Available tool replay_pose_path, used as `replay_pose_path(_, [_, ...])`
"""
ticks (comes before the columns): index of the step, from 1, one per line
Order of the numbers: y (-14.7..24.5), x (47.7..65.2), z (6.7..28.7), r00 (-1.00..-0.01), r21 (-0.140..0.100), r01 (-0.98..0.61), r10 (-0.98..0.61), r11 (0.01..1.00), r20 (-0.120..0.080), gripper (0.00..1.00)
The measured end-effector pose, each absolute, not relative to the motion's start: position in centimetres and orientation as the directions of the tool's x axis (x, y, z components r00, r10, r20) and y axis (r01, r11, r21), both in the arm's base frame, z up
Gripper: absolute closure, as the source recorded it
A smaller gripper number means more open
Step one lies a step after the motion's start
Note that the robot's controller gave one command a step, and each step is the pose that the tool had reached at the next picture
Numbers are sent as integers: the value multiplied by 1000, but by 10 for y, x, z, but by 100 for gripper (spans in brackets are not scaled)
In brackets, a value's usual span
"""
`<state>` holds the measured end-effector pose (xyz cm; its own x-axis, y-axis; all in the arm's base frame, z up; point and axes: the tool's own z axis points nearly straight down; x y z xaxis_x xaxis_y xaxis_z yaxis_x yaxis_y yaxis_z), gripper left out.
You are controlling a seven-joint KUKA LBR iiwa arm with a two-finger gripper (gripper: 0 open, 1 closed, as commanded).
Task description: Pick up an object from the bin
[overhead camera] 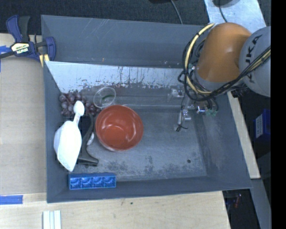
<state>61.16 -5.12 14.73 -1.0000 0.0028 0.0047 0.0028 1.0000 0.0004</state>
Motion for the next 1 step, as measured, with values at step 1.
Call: replay_pose_path(1, [-51, 614, 152, -1000, 0, 1, 1, 1000, -4, 0])
